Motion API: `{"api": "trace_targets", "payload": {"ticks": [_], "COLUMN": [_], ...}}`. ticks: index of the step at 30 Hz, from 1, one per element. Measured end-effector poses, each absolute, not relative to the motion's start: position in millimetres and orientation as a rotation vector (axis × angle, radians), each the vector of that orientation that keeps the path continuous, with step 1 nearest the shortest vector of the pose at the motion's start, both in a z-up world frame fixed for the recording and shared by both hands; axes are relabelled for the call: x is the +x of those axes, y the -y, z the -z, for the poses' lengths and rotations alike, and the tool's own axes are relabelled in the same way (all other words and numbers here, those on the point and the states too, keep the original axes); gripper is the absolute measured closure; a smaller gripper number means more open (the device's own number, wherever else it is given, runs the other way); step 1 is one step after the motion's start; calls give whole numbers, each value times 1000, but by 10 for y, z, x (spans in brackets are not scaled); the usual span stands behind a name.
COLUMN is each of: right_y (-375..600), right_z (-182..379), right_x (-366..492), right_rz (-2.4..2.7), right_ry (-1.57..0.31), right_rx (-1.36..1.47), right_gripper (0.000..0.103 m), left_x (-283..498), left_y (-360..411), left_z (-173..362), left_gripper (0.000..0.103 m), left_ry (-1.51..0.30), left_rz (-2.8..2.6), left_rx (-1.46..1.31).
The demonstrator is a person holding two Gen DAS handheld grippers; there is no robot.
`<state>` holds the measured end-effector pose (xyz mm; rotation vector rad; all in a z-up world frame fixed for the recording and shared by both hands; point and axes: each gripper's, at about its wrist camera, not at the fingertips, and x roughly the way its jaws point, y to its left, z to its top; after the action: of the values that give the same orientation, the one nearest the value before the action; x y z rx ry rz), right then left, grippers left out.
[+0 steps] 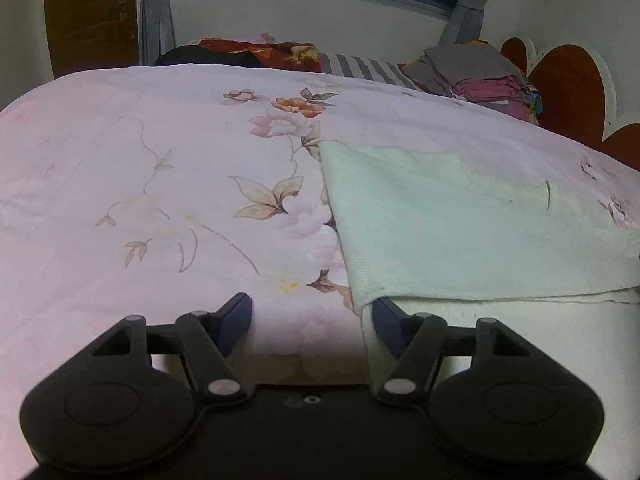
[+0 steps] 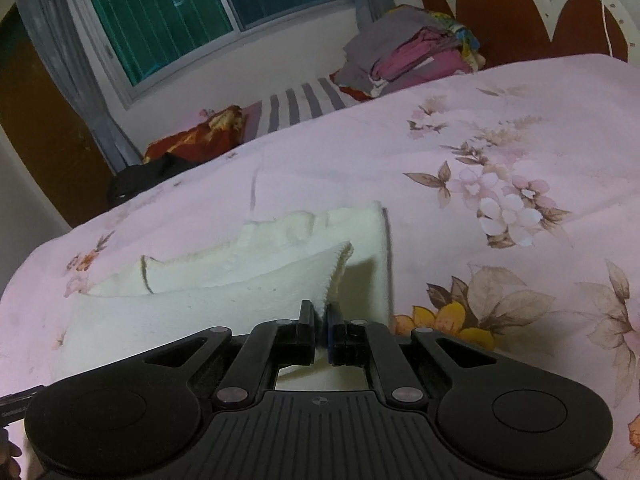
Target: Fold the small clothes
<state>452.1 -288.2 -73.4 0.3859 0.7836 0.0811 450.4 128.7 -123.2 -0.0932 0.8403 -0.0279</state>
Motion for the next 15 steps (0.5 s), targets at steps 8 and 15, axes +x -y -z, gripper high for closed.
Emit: {"api": "trace_targets", "payload": {"ticks": [8, 15], "right_y": [2868, 2919], "right_z": [921, 794], "right_x": [4492, 4405], "right_rz": [-71, -25], "right_ry": [-840, -819], "right_rx": [368, 330], "right_gripper": [98, 54], "left_x": [4530, 4317], "left_y": [-1275, -1283], "left_z": [1230, 914], "left_gripper": [36, 34], "left_ry": [-855, -762], "left_rz": [35, 76], "left_rx": [-83, -59]}}
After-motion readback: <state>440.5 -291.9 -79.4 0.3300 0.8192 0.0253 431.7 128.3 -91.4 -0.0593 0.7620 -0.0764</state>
